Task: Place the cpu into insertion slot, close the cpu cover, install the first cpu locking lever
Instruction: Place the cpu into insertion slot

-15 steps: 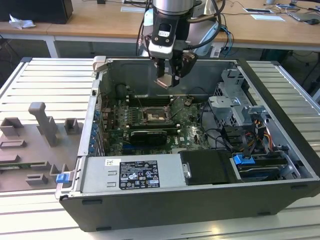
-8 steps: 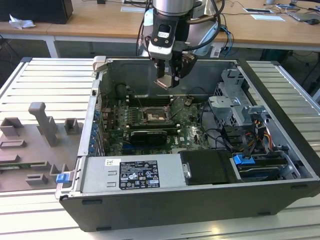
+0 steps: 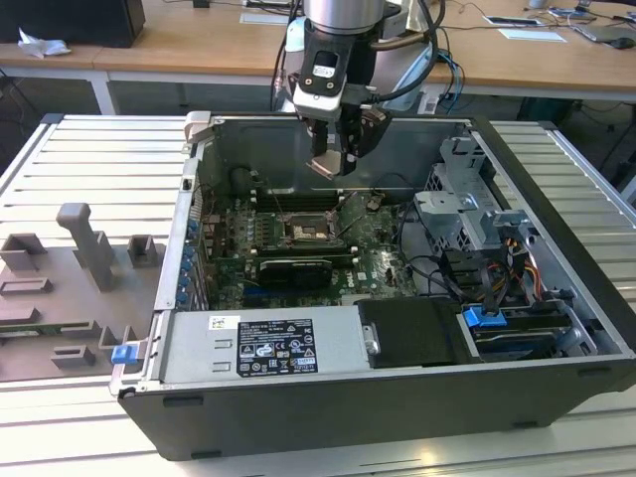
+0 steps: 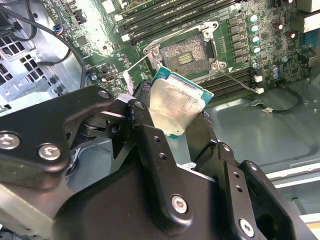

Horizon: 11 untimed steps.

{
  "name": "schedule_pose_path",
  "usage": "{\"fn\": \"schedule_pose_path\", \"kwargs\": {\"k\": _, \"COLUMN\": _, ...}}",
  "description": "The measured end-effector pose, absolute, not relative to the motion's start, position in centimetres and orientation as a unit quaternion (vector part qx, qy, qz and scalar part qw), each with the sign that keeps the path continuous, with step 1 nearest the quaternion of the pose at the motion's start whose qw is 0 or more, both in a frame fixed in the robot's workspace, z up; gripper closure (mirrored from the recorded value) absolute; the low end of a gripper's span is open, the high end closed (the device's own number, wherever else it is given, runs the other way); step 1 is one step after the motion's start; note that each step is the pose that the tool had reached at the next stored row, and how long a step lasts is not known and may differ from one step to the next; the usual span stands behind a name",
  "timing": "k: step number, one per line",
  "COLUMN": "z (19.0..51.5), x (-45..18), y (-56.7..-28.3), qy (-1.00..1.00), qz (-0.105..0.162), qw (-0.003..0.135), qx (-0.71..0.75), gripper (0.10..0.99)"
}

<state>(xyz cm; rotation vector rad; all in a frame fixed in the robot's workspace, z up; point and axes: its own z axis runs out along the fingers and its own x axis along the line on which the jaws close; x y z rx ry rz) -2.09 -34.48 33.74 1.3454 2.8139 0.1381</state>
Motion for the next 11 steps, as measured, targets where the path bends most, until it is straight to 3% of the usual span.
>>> {"fn": "schedule_pose_path", "kwargs": {"k": 11, "z": 33.4, "x": -2.1, "y": -34.48, "qy": 0.897, "qz": 0.044, "qw": 0.01, "qx": 0.44, "gripper": 0.561}}
